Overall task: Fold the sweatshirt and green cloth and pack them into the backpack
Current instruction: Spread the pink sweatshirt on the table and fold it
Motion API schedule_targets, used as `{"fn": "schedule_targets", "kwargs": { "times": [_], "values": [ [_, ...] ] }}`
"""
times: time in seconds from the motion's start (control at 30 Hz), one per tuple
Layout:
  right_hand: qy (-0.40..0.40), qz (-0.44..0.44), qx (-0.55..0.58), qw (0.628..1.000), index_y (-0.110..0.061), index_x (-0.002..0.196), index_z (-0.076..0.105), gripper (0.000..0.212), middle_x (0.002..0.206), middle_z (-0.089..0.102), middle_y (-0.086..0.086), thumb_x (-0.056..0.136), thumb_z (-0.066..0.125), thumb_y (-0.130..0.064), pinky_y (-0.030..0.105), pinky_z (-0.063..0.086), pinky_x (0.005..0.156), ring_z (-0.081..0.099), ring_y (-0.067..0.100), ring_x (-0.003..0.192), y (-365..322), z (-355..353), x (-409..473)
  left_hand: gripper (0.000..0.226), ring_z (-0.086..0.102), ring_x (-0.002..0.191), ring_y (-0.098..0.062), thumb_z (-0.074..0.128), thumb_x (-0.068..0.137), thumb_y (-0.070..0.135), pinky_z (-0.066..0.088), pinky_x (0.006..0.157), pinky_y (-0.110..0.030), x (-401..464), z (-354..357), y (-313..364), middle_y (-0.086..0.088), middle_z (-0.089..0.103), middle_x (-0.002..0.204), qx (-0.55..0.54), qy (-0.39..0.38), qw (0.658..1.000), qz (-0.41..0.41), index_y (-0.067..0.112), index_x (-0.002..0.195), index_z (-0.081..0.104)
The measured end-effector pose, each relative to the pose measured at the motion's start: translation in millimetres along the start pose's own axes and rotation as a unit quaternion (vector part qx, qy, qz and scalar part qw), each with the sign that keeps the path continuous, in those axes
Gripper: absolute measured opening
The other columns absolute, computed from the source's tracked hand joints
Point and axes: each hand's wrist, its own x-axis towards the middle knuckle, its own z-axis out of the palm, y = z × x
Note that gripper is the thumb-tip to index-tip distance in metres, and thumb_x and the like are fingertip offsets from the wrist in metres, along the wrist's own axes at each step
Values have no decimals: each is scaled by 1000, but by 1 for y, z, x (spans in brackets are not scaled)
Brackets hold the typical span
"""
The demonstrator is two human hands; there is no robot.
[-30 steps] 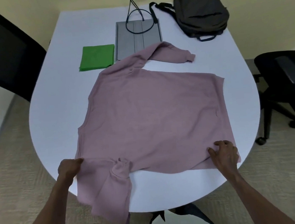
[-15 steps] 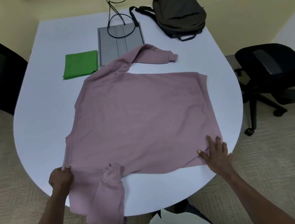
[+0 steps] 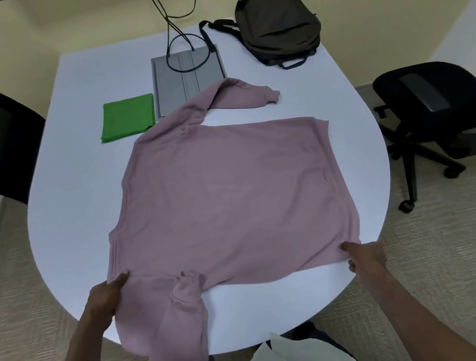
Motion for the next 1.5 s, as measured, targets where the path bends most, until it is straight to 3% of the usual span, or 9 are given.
{"fn": "schedule_targets", "kwargs": {
  "times": [0.23, 0.4, 0.6, 1.03, 1.1, 1.17, 1.23, 1.37, 1.5],
  "values": [
    [-148, 48, 243, 957, -2, 106, 56, 19, 96, 61, 14, 92, 67, -8, 34, 62, 61, 62, 28, 81, -23, -15, -7, 53, 66, 97, -31, 70, 90, 38, 52, 80, -40, -7, -13, 13, -17, 68, 112, -75, -27, 995, 52, -6, 120, 61],
    [-171, 14, 294, 940, -8, 99, 59, 10, 103, 63, 11, 92, 66, -6, 25, 58, 49, 63, 25, 88, -46, -25, -7, 37, 65, 79, -22, 72, 90, 31, 50, 67, -31, -12, -17, 31, -11, 70, 93, -113, -22, 989, 89, -4, 101, 68],
    [-166, -34, 306, 937, -4, 100, 60, 11, 109, 66, 13, 91, 66, -3, 25, 58, 53, 67, 24, 91, -85, -27, 2, 34, 68, 84, -24, 76, 84, 36, 52, 77, -34, -2, -17, 54, -10, 74, 95, -123, -18, 986, 111, 3, 93, 73],
    [-125, -74, 335, 931, 12, 138, 39, 57, 127, 57, 30, 87, 62, 8, 30, 60, 59, 69, 34, 97, -166, -10, 46, 27, 64, 101, -26, 79, 83, 26, 49, 102, -40, 47, 5, 131, -14, 66, 111, -285, -14, 953, 100, 3, 95, 70],
    [-115, -76, 337, 931, 12, 142, 32, 64, 131, 50, 32, 85, 61, 11, 33, 61, 59, 67, 38, 100, -182, 1, 52, 18, 66, 96, -22, 73, 88, 18, 51, 99, -37, 58, 16, 150, -12, 68, 105, -302, -16, 950, 74, 1, 95, 67],
    [-128, -60, 343, 929, 9, 141, 33, 61, 130, 51, 31, 87, 61, 9, 35, 62, 60, 66, 39, 103, -199, 13, 52, 16, 67, 73, -13, 69, 92, 21, 57, 79, -27, 75, 25, 165, -5, 67, 89, -309, -37, 949, 50, 5, 94, 65],
    [-153, -59, 315, 935, 4, 141, 35, 58, 121, 57, 29, 90, 62, 1, 37, 63, 64, 67, 38, 102, -213, 25, 46, 28, 60, 62, -14, 71, 89, 36, 52, 61, -25, 86, 33, 175, -6, 66, 80, -242, -36, 968, 47, 9, 91, 64],
    [-163, -103, 237, 952, -14, 152, 17, 87, 102, 59, 21, 79, 66, -8, 33, 59, 68, 63, 32, 84, -222, 48, 37, 63, 64, 102, -41, 65, 80, 51, 48, 100, -48, 91, 49, 162, -26, 68, 112, 58, 100, 985, 128, -6, 108, 64],
    [-129, -153, 155, 967, -18, 144, 29, 64, 95, 58, 18, 90, 58, 2, 27, 53, 57, 56, 23, 70, -204, 69, 37, 32, 64, 108, -31, 70, 89, 25, 45, 95, -36, 63, 66, 143, -13, 71, 112, 111, 106, 960, 235, 6, 115, 68]
  ]
}}
